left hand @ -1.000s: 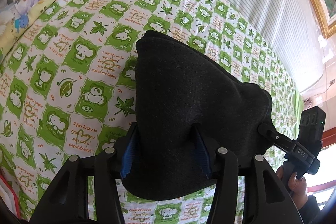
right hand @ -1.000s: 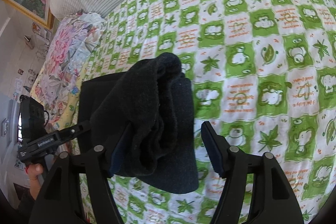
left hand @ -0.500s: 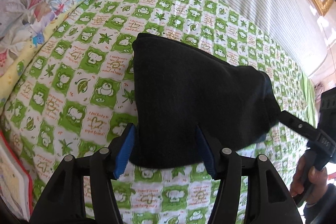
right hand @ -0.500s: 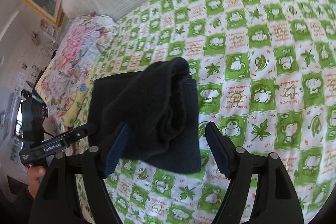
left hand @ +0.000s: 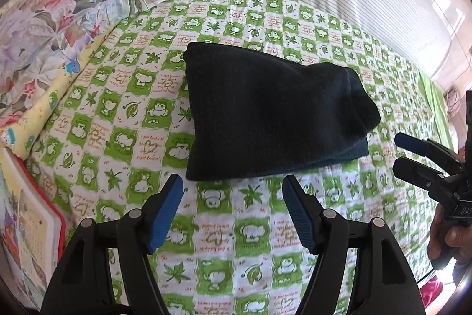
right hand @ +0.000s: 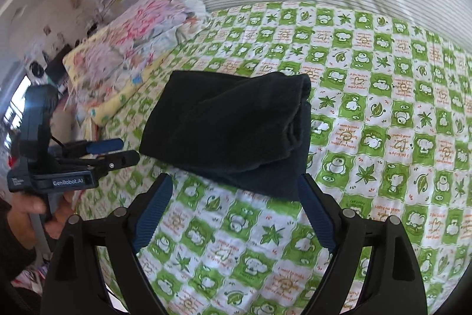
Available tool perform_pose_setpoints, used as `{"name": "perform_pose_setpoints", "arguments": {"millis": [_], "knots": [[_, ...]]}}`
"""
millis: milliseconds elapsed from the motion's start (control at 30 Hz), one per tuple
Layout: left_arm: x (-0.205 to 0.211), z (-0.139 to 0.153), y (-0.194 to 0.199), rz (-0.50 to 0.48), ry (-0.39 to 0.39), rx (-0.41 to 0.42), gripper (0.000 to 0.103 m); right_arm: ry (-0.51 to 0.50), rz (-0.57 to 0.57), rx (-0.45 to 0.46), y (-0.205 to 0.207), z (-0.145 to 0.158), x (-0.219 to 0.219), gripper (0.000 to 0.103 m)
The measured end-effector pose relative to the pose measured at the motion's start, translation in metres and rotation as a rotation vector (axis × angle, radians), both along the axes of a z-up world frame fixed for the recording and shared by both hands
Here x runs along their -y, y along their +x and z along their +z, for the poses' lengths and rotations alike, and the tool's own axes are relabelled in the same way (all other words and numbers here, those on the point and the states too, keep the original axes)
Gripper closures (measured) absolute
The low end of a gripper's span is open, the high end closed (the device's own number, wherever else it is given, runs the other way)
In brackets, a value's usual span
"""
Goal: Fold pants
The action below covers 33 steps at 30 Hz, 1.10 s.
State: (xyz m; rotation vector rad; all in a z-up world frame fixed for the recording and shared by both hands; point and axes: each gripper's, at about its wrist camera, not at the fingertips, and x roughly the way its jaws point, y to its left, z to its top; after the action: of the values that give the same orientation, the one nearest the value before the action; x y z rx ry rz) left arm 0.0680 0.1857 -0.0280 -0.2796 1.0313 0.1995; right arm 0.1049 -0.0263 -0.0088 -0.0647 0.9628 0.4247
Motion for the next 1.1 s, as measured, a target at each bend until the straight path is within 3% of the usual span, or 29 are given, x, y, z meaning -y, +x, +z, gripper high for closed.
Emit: {"name": "perform_pose_setpoints", "arguments": {"millis": [467, 800, 1100], "knots": [[0.005, 0.002, -0.021, 0.004, 0.091, 0.0, 0.028, -0.12, 0.104, 0.116, -0.023, 0.003, -0.022, 0.011], [0.014, 0.007, -0.023, -0.028, 0.162, 0.012, 0.025, -0.139, 0.107, 0.106, -0.025, -0.006, -0.025, 0.01], [0.014, 0.006, -0.026, -0.026, 0.179, 0.032, 0.021, -0.15, 0.137, 0.104, -0.026, -0.013, -0.03, 0.009]]}}
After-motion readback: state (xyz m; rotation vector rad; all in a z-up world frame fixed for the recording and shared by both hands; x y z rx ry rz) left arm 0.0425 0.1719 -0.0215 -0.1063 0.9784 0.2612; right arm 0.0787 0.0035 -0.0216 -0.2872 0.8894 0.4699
